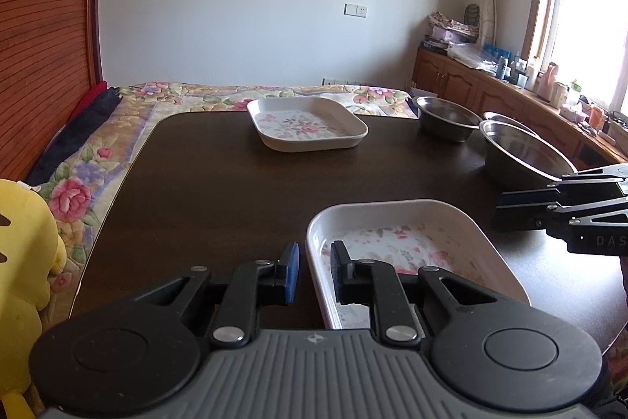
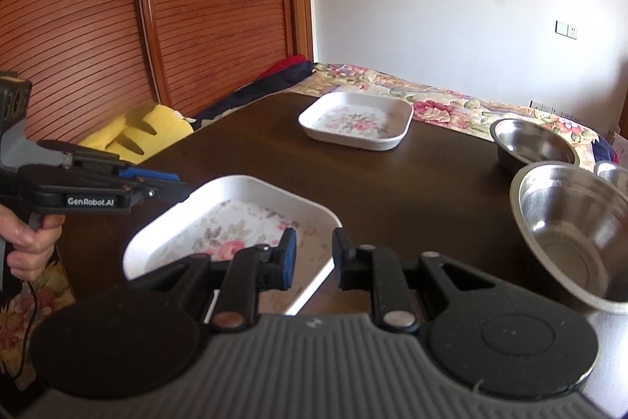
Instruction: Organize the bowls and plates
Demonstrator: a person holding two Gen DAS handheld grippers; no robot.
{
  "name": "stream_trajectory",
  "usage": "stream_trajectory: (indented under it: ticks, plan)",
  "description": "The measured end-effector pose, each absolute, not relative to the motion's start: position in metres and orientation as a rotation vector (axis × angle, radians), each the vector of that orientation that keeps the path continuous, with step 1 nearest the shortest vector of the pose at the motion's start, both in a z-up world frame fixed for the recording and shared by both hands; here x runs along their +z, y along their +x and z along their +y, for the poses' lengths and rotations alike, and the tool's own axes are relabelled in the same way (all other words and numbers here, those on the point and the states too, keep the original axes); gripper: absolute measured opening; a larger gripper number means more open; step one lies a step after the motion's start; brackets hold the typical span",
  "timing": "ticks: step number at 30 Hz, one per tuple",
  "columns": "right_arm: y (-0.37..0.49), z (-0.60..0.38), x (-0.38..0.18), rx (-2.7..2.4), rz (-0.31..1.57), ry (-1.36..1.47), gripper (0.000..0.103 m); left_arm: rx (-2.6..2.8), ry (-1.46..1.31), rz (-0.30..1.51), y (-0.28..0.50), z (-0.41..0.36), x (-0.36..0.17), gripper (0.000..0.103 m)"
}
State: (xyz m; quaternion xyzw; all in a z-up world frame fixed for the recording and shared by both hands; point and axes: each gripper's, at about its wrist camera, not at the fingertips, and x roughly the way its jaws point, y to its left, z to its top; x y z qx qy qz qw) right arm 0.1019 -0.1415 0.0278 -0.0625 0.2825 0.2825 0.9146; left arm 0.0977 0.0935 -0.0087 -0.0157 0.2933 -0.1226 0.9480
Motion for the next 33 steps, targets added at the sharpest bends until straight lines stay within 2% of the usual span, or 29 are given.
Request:
stream_trajectory:
  ticks: [16, 28, 30, 32, 33]
  plan:
    - [0.163, -0.123, 0.063, 0.559, 0.481, -0.191, 0.021, -0.222, 0.01, 0.558, 0.151, 0.104, 0.014, 0.02]
    - [0.236, -0.094, 0.052, 0.49, 0.543, -0.19, 0.021, -0.225, 0.015, 0.57, 0.211, 0.112, 0.016, 0.02]
    - [0.245, -0.094, 0.05, 0.469, 0.552, -0.174, 0.024, -0.226, 0.011, 0.572, 0.22, 0.113, 0.016, 0.02]
    - [0.253, -0.093, 0.047, 0.445, 0.556, -0.169, 0.034, -0.228, 0.007, 0.575, 0.23, 0.115, 0.016, 0.02]
    - [0.257, -0.092, 0.046, 0.434, 0.557, -0.168, 0.035, -0.229, 0.004, 0.576, 0.235, 0.116, 0.015, 0.02]
